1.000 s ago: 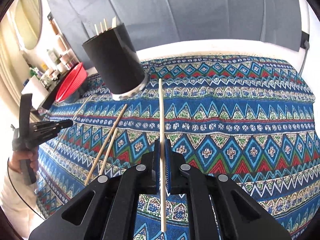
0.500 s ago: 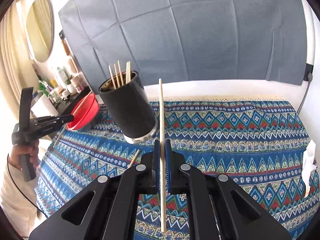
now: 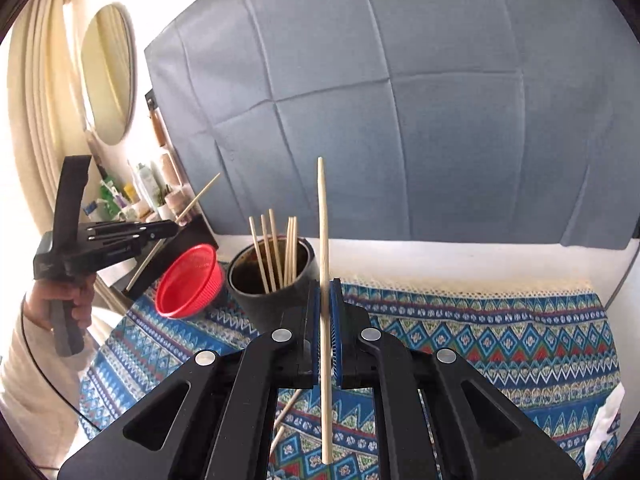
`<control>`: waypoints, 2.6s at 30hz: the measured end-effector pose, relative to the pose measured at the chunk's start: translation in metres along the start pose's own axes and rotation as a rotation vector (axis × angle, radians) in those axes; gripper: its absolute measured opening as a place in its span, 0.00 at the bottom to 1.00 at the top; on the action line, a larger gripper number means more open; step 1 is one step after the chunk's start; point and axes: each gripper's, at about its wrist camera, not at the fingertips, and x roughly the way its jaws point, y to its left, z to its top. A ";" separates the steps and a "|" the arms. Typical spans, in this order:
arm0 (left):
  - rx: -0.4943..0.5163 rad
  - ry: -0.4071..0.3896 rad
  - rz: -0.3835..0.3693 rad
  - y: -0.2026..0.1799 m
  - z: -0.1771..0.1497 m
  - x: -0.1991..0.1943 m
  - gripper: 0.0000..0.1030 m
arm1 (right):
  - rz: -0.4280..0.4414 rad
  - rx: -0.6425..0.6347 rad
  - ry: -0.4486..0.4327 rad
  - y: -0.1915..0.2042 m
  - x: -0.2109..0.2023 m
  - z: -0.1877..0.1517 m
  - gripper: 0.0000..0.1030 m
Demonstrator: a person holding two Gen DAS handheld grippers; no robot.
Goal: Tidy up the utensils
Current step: 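Lift both chopsticks into the black holder and open both tools to release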
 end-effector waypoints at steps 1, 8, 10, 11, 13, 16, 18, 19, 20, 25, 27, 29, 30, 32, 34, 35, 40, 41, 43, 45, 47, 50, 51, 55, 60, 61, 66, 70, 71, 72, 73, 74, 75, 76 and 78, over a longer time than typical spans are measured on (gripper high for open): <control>-0.009 -0.002 -0.024 0.000 0.005 0.001 0.05 | 0.005 -0.003 -0.004 0.002 0.004 0.005 0.05; 0.016 -0.024 -0.056 -0.008 0.034 0.008 0.05 | 0.047 -0.030 -0.006 0.016 0.038 0.029 0.05; 0.030 -0.044 -0.046 -0.012 0.039 0.010 0.05 | 0.064 -0.034 -0.012 0.019 0.048 0.032 0.05; 0.021 -0.052 -0.061 -0.012 0.041 0.012 0.05 | 0.075 -0.035 -0.015 0.021 0.054 0.034 0.05; 0.007 -0.069 -0.083 -0.014 0.044 0.016 0.05 | 0.099 -0.036 -0.034 0.025 0.064 0.035 0.05; 0.005 -0.141 -0.089 -0.018 0.044 0.016 0.05 | 0.139 -0.022 -0.054 0.030 0.078 0.036 0.05; -0.007 -0.236 -0.133 -0.020 0.040 0.010 0.05 | 0.165 -0.010 -0.080 0.032 0.084 0.034 0.05; -0.014 -0.279 -0.141 -0.022 0.038 0.007 0.05 | 0.172 -0.007 -0.104 0.032 0.085 0.033 0.05; -0.022 -0.332 -0.142 -0.023 0.036 0.003 0.05 | 0.172 -0.004 -0.146 0.032 0.084 0.031 0.05; -0.051 -0.565 -0.217 -0.028 0.018 -0.007 0.05 | 0.196 0.072 -0.361 0.022 0.077 0.016 0.05; -0.046 -0.627 -0.228 -0.033 0.009 -0.006 0.05 | 0.202 0.106 -0.428 0.019 0.076 0.010 0.05; -0.046 -0.671 -0.255 -0.036 0.001 -0.005 0.05 | 0.212 0.130 -0.481 0.014 0.076 0.005 0.05; -0.051 -0.685 -0.266 -0.038 -0.001 -0.003 0.05 | 0.212 0.142 -0.504 0.013 0.077 0.003 0.05; -0.065 -0.707 -0.270 -0.036 -0.006 0.002 0.05 | 0.210 0.160 -0.538 0.010 0.080 -0.001 0.05; -0.096 -0.737 -0.299 -0.034 -0.011 0.007 0.05 | 0.212 0.176 -0.569 0.008 0.083 -0.004 0.05; -0.116 -0.746 -0.313 -0.034 -0.016 0.009 0.05 | 0.209 0.182 -0.580 0.009 0.086 -0.006 0.05; -0.136 -0.804 -0.328 -0.036 -0.034 0.027 0.05 | 0.163 0.115 -0.645 0.017 0.097 -0.016 0.05; -0.136 -0.812 -0.330 -0.037 -0.039 0.029 0.05 | 0.160 0.103 -0.638 0.018 0.101 -0.017 0.05; -0.150 -0.805 -0.345 -0.036 -0.045 0.037 0.05 | 0.146 0.095 -0.624 0.018 0.109 -0.022 0.05; -0.174 -0.793 -0.348 -0.034 -0.052 0.044 0.05 | 0.136 0.103 -0.622 0.015 0.117 -0.030 0.05; -0.190 -0.778 -0.351 -0.032 -0.058 0.051 0.05 | 0.122 0.098 -0.599 0.014 0.126 -0.033 0.05; -0.226 -0.774 -0.367 -0.028 -0.067 0.055 0.05 | 0.120 0.071 -0.573 0.015 0.133 -0.039 0.05; -0.240 -0.772 -0.373 -0.026 -0.070 0.056 0.05 | 0.122 0.064 -0.568 0.015 0.134 -0.040 0.05; -0.200 -0.771 -0.351 -0.032 -0.071 0.054 0.05 | 0.123 0.080 -0.563 0.010 0.133 -0.042 0.05; -0.184 -0.783 -0.332 -0.034 -0.073 0.050 0.06 | 0.110 0.059 -0.570 0.016 0.130 -0.041 0.07; -0.189 -0.778 -0.334 -0.034 -0.072 0.051 0.06 | 0.102 0.044 -0.574 0.018 0.129 -0.042 0.08; -0.211 -0.782 -0.303 -0.028 -0.073 0.050 0.29 | 0.084 0.030 -0.588 0.023 0.120 -0.040 0.09; -0.256 -0.793 -0.279 -0.016 -0.071 0.043 0.50 | 0.062 0.026 -0.621 0.024 0.107 -0.038 0.33; -0.273 -0.794 -0.275 -0.011 -0.071 0.042 0.53 | 0.062 0.020 -0.625 0.024 0.104 -0.037 0.33; -0.288 -0.791 -0.273 -0.007 -0.070 0.041 0.63 | 0.062 0.011 -0.621 0.025 0.103 -0.036 0.33; -0.298 -0.779 -0.272 -0.004 -0.068 0.041 0.69 | 0.057 0.005 -0.619 0.026 0.100 -0.035 0.33; -0.309 -0.771 -0.265 0.000 -0.067 0.040 0.71 | 0.051 0.002 -0.621 0.027 0.097 -0.034 0.37; -0.322 -0.767 -0.258 0.003 -0.065 0.039 0.77 | 0.050 -0.001 -0.623 0.028 0.094 -0.033 0.42; -0.335 -0.757 -0.249 0.007 -0.063 0.038 0.84 | 0.050 -0.006 -0.624 0.030 0.091 -0.032 0.50; -0.355 -0.736 -0.246 0.012 -0.060 0.036 0.88 | 0.044 -0.020 -0.630 0.034 0.085 -0.031 0.55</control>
